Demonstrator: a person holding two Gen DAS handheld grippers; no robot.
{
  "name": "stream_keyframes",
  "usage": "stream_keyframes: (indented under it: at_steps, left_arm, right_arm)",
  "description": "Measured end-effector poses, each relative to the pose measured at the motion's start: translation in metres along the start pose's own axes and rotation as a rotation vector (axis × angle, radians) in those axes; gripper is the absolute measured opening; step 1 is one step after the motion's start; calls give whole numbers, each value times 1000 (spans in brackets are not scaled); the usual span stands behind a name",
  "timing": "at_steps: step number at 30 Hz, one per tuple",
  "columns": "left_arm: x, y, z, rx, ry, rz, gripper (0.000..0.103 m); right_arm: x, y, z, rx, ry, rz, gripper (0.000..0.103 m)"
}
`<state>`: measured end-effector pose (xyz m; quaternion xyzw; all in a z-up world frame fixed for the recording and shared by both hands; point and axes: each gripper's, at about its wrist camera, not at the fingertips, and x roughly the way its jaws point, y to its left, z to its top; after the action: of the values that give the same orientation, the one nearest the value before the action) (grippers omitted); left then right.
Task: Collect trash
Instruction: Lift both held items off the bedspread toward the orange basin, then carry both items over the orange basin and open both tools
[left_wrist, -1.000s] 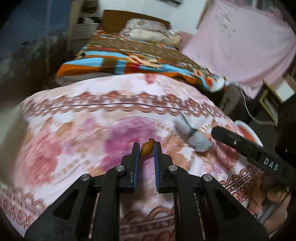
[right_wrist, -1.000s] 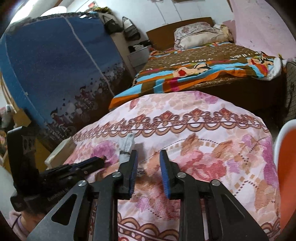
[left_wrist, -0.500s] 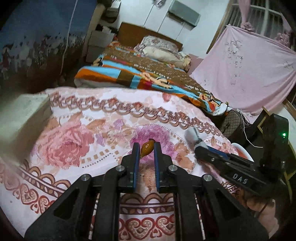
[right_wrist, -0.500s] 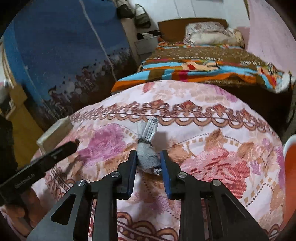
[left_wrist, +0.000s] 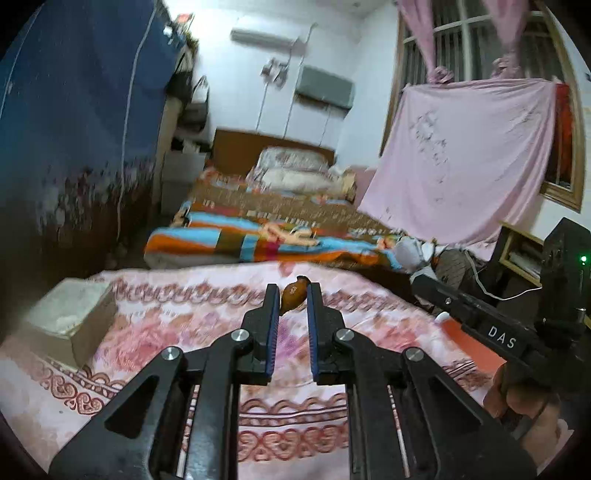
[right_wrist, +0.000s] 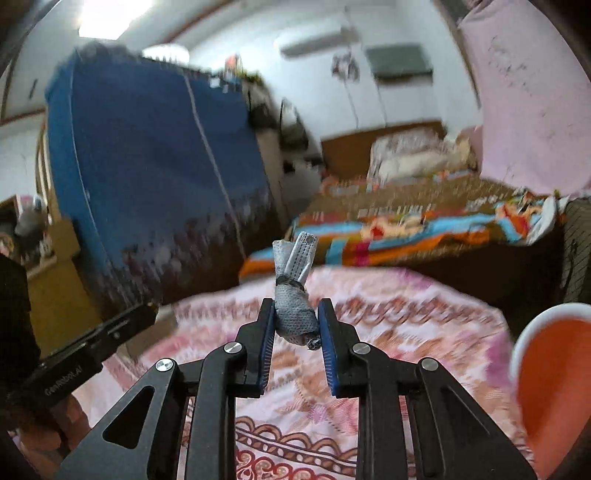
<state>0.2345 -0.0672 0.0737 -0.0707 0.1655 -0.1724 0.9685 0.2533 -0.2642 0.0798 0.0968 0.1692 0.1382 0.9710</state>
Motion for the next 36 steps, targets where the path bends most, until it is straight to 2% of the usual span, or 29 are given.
stream_keyframes:
  at_steps: [8,14,24,29,36]
  left_arm:
    - [-26,-52,15,129,-143,-89,0]
    - [-29,-88,20,203,-181,-180,0]
    - [-7,-143,16,268,-110,-333,0]
    - [6,-170,8,299,-46,-398,0]
    - [28,-204,-2,326,54,-457,0]
  right_arm:
    - [-69,-6,15,-71,-246,-150,22]
    - [-112,-29,17,-58,-345,-266,24]
    - [-146,-91,15,70,-343,-432,24]
    - [-150,-120,12,151,-300,-505,24]
    - [-153,-147,0,233,-233,-560,24]
